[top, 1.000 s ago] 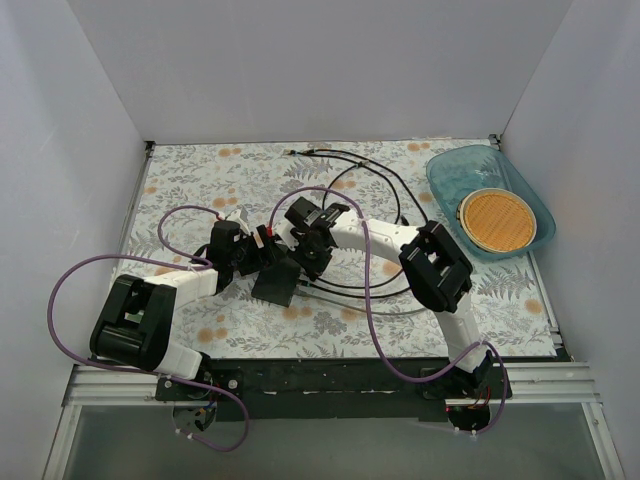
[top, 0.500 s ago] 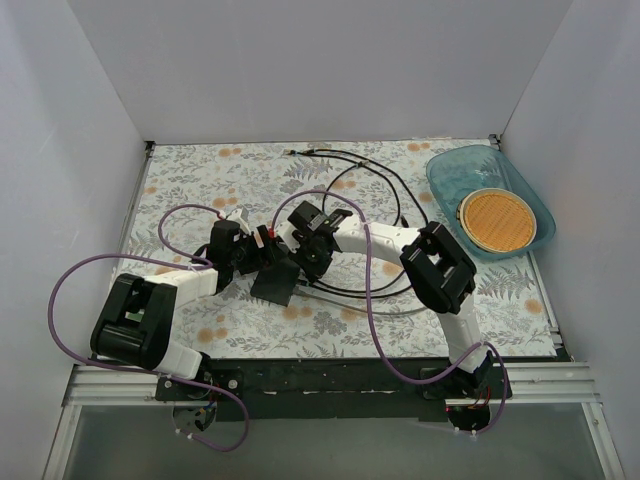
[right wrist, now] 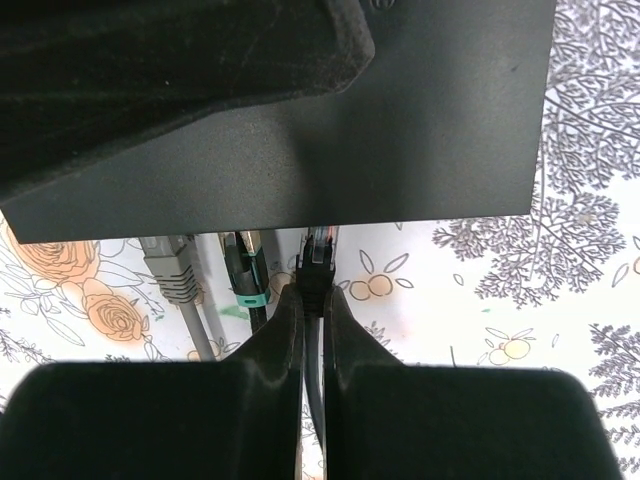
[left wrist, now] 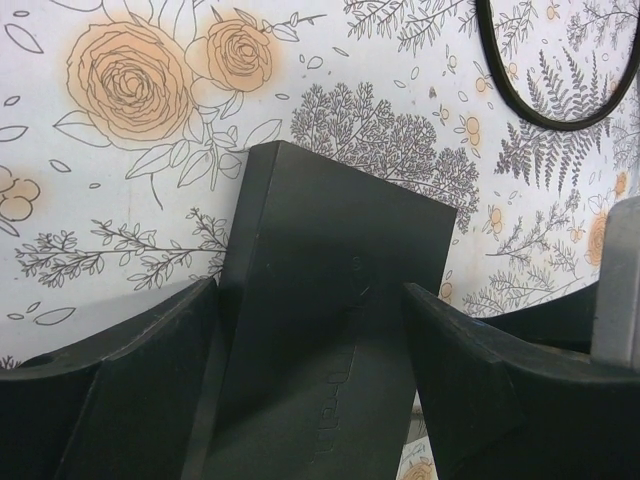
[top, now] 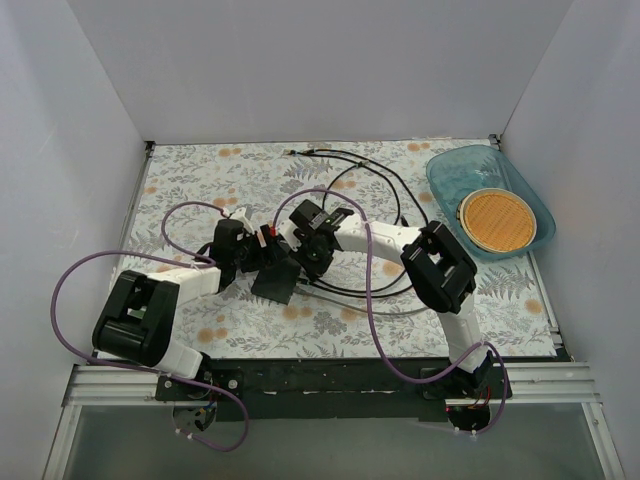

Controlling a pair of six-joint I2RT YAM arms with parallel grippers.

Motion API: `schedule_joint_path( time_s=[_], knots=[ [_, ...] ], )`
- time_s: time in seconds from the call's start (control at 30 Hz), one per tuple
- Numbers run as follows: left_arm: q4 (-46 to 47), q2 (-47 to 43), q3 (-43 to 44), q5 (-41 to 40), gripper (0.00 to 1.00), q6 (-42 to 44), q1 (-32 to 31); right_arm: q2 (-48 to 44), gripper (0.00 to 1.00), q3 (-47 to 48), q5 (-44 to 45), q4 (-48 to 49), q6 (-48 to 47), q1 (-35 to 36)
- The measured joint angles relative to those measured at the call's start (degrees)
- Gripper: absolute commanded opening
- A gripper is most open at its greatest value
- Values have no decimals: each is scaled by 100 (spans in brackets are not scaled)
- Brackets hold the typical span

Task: Insert the plug into the switch port

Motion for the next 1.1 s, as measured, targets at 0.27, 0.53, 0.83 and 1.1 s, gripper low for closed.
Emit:
schedule_joint_path(
  time_s=[0.27,0.53,0.83,1.1],
  knots=[
    [-4,162,166,-221,72,-63,-175,0,1,13,-7,-50,-22,-103],
    [17,201,203,-365,72,-26,-286,-4,1,83,-24,-155,-26,-151],
    [101,302,267,-365,72,-15,-367,-7,1,131,-28,-273,-24,-205],
    [166,348,282,-367,71,103,-468,-83,1,87,-24,-282,-31,-254]
  ],
)
